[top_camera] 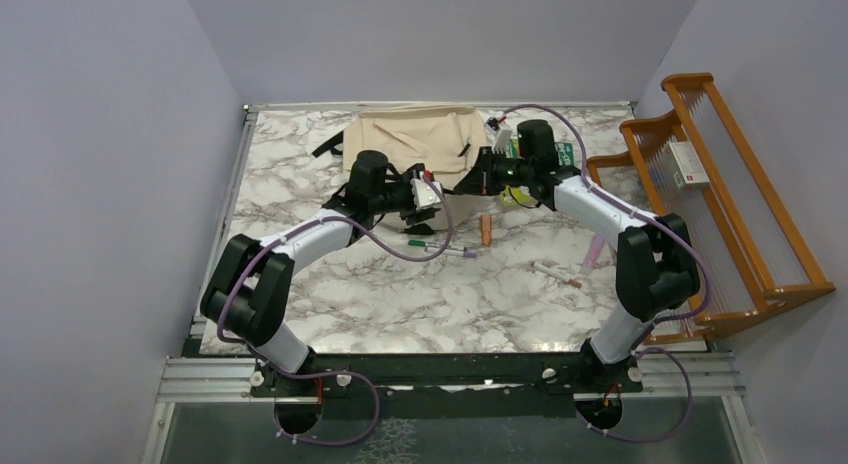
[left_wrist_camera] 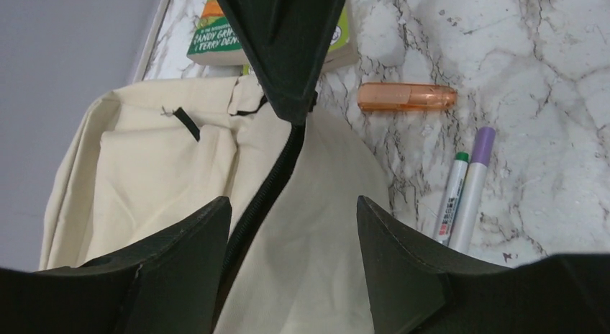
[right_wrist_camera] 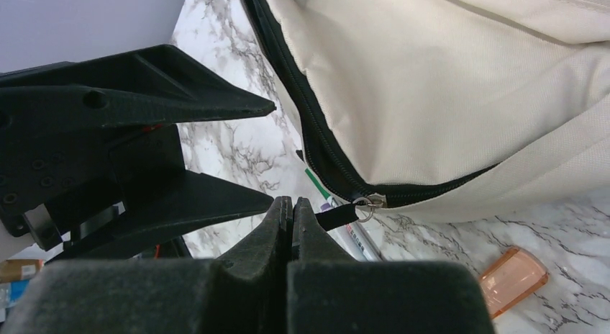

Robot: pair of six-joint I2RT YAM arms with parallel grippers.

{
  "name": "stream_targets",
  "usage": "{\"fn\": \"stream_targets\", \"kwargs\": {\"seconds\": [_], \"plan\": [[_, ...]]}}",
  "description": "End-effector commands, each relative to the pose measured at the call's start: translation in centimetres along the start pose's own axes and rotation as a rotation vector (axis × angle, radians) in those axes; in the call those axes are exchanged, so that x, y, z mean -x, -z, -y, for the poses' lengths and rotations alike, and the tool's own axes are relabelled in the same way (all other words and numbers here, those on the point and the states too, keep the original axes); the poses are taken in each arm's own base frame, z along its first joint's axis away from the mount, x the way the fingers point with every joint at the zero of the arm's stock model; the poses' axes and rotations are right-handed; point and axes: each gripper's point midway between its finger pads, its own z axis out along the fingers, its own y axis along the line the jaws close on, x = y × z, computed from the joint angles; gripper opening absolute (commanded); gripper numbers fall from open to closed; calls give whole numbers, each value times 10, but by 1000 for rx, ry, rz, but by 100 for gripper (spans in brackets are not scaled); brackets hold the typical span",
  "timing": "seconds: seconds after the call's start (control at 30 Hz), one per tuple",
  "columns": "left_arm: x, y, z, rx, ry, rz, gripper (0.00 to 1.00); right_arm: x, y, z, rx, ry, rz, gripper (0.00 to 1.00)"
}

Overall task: Pack the student bag
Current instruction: Unzip the student bag at the center of the board.

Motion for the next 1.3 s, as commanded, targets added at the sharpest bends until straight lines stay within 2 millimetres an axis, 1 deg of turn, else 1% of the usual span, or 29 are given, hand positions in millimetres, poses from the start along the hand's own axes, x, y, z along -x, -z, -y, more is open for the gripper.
{"fn": "stream_targets", "kwargs": {"seconds": [0.0, 0.13, 0.2, 0.3, 0.4, 0.5, 0.6, 0.8, 0.9, 1.0, 1.1, 1.2, 1.27], "plan": [[23, -18, -7, -25, -88, 61, 66, 9, 9, -24, 64, 42, 33, 1], [18, -33, -1, -58, -86, 56, 66, 6, 11, -26, 68, 28, 30, 1], [16, -38, 3, -72, -84, 54, 66, 11, 11, -28, 76, 43, 48, 1], [11, -45, 9, -88, -78, 44, 66, 9, 13, -29, 77, 41, 47, 1], [5, -49, 9, -84, -75, 32, 65, 7, 14, -30, 76, 40, 47, 1], [2, -51, 9, -71, -59, 31, 60, 6, 16, -31, 76, 39, 47, 1], [-3, -52, 12, -70, -34, 19, 50, 5, 18, -30, 65, 40, 52, 1], [-14, -43, 22, -65, -5, -16, 39, 9, 23, -26, 19, 45, 83, 1], [-18, -35, 29, -57, 6, -35, 30, 13, 24, -25, -1, 48, 100, 1], [-22, -25, 36, -53, 19, -61, 20, 16, 23, -18, -34, 38, 119, 1], [-27, -14, 42, -50, 22, -97, 16, 19, 21, -10, -69, 24, 137, 1], [-28, -3, 43, -32, 8, -129, 13, 21, 18, -4, -95, 16, 147, 1], [-30, 3, 42, -24, 2, -158, 7, 23, 14, 3, -118, 7, 147, 1]]}}
